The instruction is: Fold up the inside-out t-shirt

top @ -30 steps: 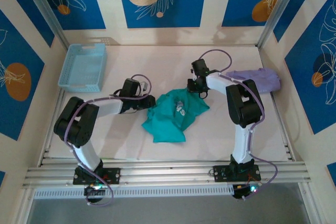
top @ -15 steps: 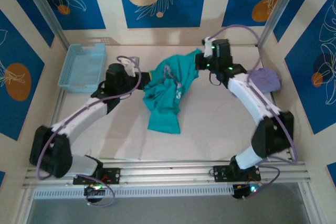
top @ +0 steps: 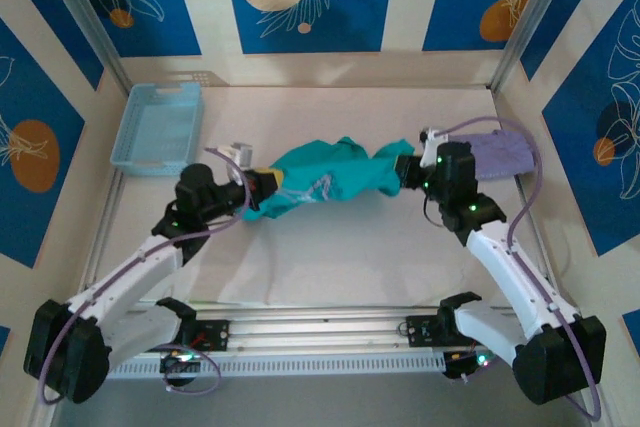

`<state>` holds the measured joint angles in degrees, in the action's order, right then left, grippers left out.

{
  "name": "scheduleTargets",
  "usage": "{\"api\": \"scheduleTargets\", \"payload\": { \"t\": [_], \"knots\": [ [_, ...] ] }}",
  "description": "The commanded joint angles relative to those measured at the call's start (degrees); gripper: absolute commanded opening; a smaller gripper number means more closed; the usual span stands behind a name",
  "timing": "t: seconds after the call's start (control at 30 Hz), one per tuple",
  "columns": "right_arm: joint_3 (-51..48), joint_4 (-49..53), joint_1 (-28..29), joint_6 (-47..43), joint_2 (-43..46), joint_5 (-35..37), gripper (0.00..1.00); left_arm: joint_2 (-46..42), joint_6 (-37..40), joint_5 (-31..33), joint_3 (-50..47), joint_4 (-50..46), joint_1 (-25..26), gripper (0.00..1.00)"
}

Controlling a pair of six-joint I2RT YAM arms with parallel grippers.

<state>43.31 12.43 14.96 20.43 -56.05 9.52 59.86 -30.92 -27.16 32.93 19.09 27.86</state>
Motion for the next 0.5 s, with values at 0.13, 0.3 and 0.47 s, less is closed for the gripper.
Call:
{"api": "scheduleTargets", "payload": {
  "t": [0.13, 0.3, 0.47],
  "knots": [
    [-1.3, 4.5, 1.8, 1.6, 2.1, 4.0, 0.42, 8.5, 7.9, -3.0, 1.5, -1.3, 15.9, 0.04],
    [0.7, 2.5, 5.4, 0.9, -2.5, -0.6, 0.46, 11.6, 15.1, -2.2, 6.1, -14.6, 18.6, 0.38],
    [2.8, -1.2, 14.8, -2.2, -10.5, -6.7, 0.50, 3.8, 13.6, 13.7, 4.5, -22.2, 14.6, 0.57]
  ]
}}
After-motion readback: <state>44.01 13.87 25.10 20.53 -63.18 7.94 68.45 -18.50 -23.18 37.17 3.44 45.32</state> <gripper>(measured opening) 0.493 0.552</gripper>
